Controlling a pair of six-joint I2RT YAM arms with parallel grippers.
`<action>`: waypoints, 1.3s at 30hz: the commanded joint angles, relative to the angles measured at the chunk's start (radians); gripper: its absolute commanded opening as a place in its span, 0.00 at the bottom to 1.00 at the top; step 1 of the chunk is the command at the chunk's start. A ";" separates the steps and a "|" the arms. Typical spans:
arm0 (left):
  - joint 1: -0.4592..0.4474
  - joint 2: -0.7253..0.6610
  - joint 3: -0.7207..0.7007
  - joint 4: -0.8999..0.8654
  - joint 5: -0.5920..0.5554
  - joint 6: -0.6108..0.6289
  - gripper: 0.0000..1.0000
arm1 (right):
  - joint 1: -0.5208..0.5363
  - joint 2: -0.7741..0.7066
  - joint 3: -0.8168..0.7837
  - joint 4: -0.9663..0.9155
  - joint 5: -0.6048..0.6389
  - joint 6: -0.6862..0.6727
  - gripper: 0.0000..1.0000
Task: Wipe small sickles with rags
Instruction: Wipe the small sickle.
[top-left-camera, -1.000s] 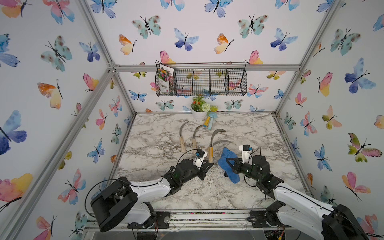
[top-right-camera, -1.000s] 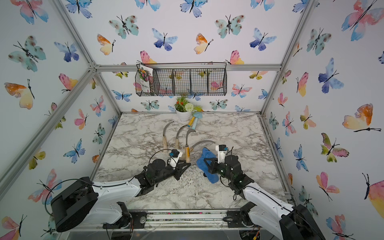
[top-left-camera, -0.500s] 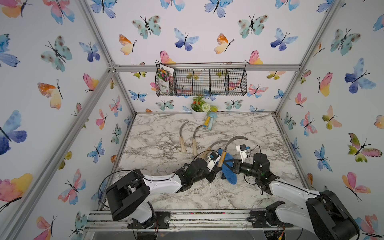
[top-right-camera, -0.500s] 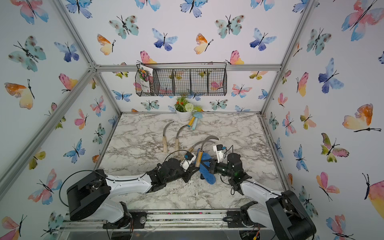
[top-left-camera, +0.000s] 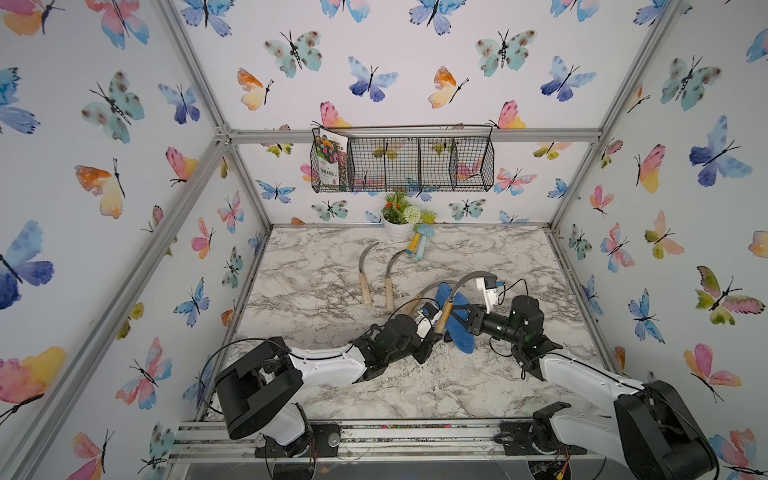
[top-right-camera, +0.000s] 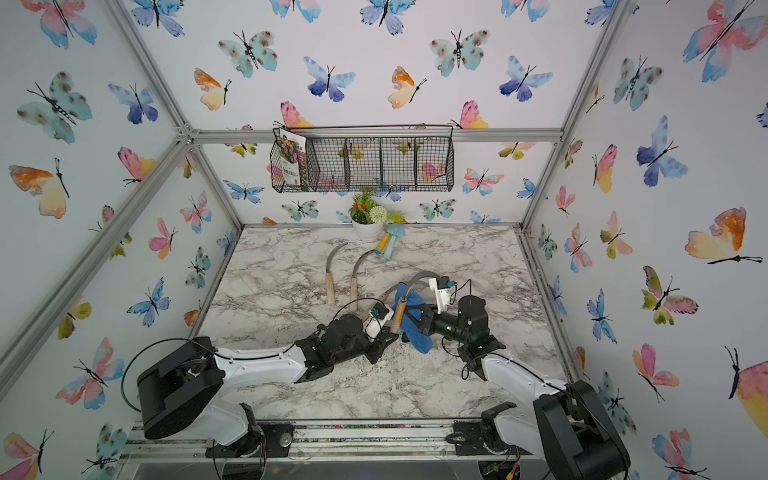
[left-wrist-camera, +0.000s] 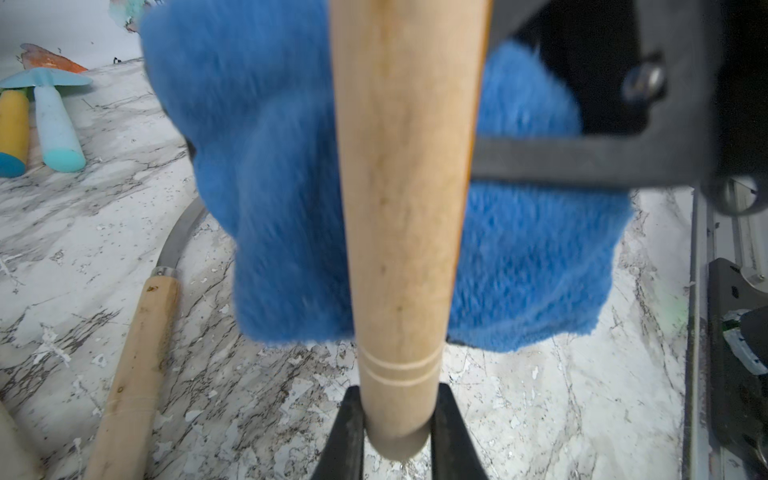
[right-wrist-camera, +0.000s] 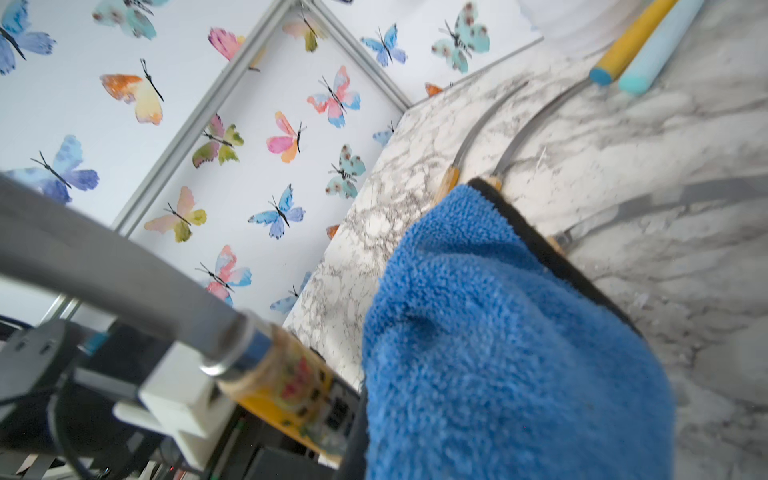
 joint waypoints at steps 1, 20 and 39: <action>0.001 0.014 0.013 -0.001 -0.006 0.015 0.00 | -0.024 -0.040 0.056 -0.032 -0.011 -0.027 0.02; 0.002 0.017 0.015 -0.003 -0.079 0.013 0.00 | 0.055 0.134 -0.142 0.240 -0.086 0.114 0.02; 0.002 0.024 0.019 -0.010 -0.097 0.010 0.00 | 0.025 -0.136 -0.063 -0.050 0.007 0.064 0.02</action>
